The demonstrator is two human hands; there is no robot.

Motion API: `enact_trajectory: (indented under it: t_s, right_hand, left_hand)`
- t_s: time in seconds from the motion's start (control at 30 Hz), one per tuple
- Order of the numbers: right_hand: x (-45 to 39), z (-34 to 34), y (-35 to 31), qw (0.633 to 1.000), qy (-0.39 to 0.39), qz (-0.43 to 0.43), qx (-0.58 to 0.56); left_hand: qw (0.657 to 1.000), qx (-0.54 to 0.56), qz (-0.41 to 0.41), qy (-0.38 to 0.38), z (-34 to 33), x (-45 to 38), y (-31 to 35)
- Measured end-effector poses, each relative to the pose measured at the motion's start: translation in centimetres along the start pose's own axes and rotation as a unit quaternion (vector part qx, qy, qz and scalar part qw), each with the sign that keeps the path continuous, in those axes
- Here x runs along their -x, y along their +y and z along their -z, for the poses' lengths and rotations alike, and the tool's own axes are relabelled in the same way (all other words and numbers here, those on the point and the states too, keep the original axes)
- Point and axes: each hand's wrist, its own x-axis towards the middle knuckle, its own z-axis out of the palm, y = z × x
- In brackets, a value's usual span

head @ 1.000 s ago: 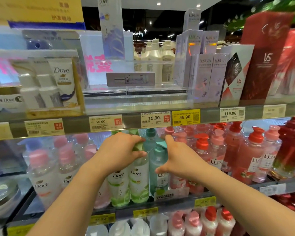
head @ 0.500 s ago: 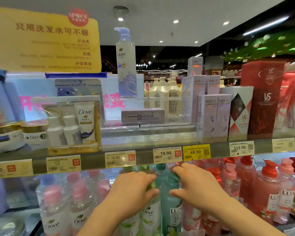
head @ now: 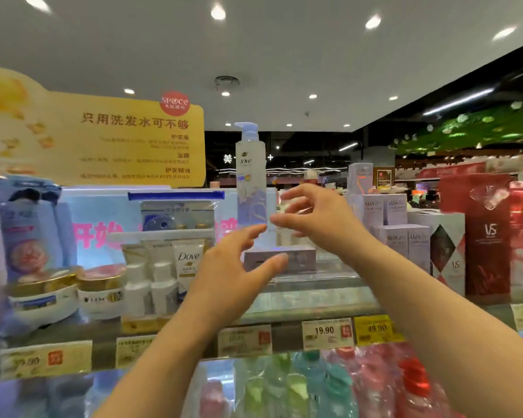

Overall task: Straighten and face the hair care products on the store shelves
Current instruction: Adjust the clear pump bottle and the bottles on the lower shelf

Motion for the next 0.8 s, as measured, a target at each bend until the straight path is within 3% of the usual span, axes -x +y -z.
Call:
enact_trajectory:
  t_s: [0.13, 0.23, 0.37, 0.57, 0.8]
  right_hand:
    - [-6.9, -3.8, 0.5, 0.999, 0.023, -0.048, 0.007]
    - [-9.9, -5.9, 1.5, 0.994, 0.008, -0.100, -0.030]
    - [-11.1, -7.3, 2.0, 0.990, 0.021, -0.100, -0.094]
    - [-11.3, -7.0, 2.7, 0.971, 0.039, -0.125, -0.198]
    - [-7.8, -3.8, 1.6, 0.954, -0.014, -0.091, -0.284]
  left_hand:
    - [0.995, 0.082, 0.060, 0.008, 0.2, -4.3, 0.8]
    - [0.987, 0.140, 0.071, 0.018, 0.3, -6.3, 1.1]
    - [0.976, 0.206, 0.065, 0.020, 1.0, -7.6, 1.1]
    - [0.977, 0.209, 0.027, 0.043, 1.5, -7.8, 0.7]
    - [0.980, 0.164, -0.006, 0.110, 2.7, -7.9, 1.7]
